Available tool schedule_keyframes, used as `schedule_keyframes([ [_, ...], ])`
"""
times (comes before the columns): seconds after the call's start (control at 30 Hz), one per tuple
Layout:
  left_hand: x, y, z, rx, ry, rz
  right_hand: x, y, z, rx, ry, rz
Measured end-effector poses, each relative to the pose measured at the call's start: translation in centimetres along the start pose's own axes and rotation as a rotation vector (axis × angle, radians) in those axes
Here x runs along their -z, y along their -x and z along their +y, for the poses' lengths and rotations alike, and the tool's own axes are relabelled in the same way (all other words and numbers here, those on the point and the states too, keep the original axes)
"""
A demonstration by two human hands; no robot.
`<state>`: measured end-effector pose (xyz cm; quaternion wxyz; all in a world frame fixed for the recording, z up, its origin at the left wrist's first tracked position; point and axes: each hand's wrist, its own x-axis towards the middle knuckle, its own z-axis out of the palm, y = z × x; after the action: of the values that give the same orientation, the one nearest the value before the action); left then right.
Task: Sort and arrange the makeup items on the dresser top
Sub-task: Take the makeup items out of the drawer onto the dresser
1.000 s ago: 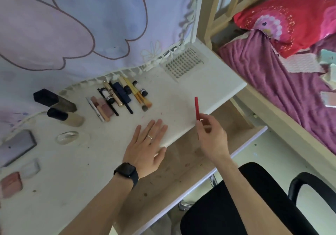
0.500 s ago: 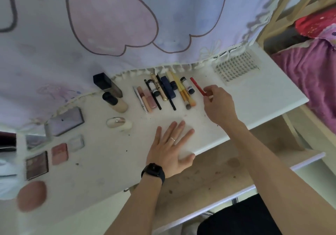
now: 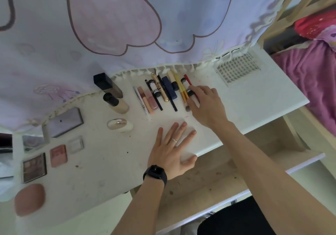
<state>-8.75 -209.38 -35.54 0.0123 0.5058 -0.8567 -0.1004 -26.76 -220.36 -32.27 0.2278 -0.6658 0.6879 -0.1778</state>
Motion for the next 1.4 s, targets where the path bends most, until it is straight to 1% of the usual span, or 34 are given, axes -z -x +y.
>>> schedule_keyframes([
  [0.1, 0.0, -0.1, 0.0, -0.002, -0.003, -0.001, -0.1, 0.3, -0.1, -0.011, -0.083, 0.013],
  [0.17, 0.1, 0.0, 0.0, -0.002, -0.002, 0.002, 0.2, 0.7, 0.3, 0.051, -0.107, -0.031],
  [0.23, 0.1, -0.1, 0.0, -0.001, -0.003, 0.009, 0.5, 1.0, 1.0, 0.137, -0.035, -0.118],
  [0.3, 0.0, -0.1, 0.0, -0.001, -0.005, 0.013, 0.6, 1.0, 1.5, 0.17, 0.049, -0.155],
  [0.67, 0.3, -0.1, 0.0, 0.003, -0.028, -0.006, 0.5, 0.0, 1.3, 0.198, 0.082, -0.094],
  [0.9, 0.3, -0.2, 0.1, 0.003, -0.042, -0.02, 0.8, 0.9, 1.4, 0.2, -0.016, -0.12],
  [0.97, 0.2, -0.2, 0.0, 0.001, -0.041, -0.021, 1.3, 1.9, 1.3, 0.132, -0.128, -0.065],
  [1.07, 0.2, -0.2, -0.1, 0.003, -0.041, -0.044, 2.1, 5.9, 1.3, -0.058, -0.361, 0.187],
  [1.13, 0.4, -0.4, -0.1, 0.01, -0.047, -0.077, 2.5, 9.8, 1.7, -0.202, -0.448, 0.337],
  [1.2, 0.5, -0.4, 0.0, 0.014, -0.052, -0.096, 2.6, 14.0, 2.4, -0.341, -0.471, 0.422],
  [1.3, 0.2, -0.3, -0.2, 0.027, -0.055, -0.11, 1.7, 20.3, 3.8, -0.547, -0.411, 0.547],
  [1.37, 0.0, -0.3, -0.2, 0.032, -0.065, -0.094, 0.5, 23.5, 4.7, -0.762, -0.444, 0.599],
  [1.4, 0.0, -0.2, -0.2, 0.031, -0.073, -0.091, -0.1, 24.7, 5.1, -0.879, -0.516, 0.599],
])
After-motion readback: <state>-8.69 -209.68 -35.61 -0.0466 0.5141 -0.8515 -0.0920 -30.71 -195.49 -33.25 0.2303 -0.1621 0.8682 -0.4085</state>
